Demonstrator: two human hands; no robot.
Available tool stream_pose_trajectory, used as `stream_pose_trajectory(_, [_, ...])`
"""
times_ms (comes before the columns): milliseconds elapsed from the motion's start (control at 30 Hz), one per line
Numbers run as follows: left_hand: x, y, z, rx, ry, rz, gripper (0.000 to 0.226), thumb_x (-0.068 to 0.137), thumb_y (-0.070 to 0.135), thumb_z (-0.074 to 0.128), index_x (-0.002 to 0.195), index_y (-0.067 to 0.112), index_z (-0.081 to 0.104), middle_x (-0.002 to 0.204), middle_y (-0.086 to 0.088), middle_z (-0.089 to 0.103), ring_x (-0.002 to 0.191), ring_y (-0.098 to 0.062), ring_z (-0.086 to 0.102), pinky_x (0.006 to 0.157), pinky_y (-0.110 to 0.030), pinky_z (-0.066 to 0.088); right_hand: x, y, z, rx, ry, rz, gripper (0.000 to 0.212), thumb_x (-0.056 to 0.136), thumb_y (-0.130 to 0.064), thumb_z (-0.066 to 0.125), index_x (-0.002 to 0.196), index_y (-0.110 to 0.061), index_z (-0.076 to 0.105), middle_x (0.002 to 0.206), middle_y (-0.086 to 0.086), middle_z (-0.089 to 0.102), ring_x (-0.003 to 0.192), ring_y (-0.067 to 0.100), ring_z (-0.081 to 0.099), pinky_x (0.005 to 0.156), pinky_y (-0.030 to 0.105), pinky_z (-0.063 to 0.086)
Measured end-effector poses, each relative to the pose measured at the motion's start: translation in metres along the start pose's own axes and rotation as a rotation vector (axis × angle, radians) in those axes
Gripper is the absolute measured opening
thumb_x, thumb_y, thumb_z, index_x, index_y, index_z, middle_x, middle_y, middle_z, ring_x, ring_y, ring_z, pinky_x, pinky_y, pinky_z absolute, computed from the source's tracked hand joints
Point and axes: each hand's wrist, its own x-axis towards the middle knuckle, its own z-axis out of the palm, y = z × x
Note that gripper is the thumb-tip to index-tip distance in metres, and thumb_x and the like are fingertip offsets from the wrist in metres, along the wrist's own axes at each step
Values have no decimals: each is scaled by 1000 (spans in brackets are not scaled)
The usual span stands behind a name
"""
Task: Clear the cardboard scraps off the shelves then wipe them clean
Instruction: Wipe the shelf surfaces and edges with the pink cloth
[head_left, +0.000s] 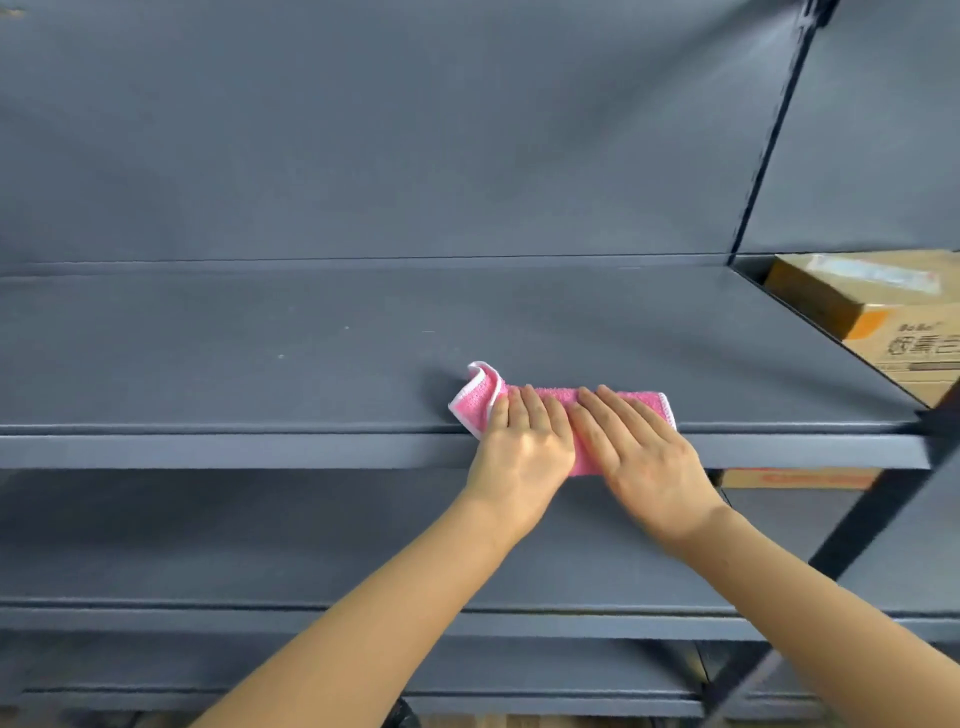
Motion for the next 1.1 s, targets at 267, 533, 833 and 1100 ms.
stream_pose_trajectory(267, [43,77,-23,-88,-25,74,40,56,10,42,79,10,75,78,-6,76,72,-16,72,69,-26,58,-55,73,-27,-97,-111,50,45,76,-5,66,118,-1,49,110,18,69,100,35,67,87,44,52])
stream_pose_trajectory(533, [75,135,-29,-114,52,161,40,48,28,81,83,10,75,81,-6,76,74,-17,72,70,-27,57,-93,118,-45,-169,-217,150,62,64,-6,82,117,2,51,111,23,67,102,39,66,92,48,46])
stream_pose_trajectory(833, [94,169,-34,-182,62,198,50,43,34,87,84,7,74,81,-10,75,74,-20,72,67,-30,58,-117,145,-60,-216,-277,204,56,63,-5,82,113,8,59,113,26,65,103,42,64,89,51,48])
stream_pose_trajectory(1100, [95,174,-24,-172,177,204,40,51,31,82,83,9,74,82,-8,75,75,-19,72,70,-28,57,-119,142,-57,-178,-295,273,61,64,-6,82,118,6,56,117,25,63,109,42,61,97,49,35])
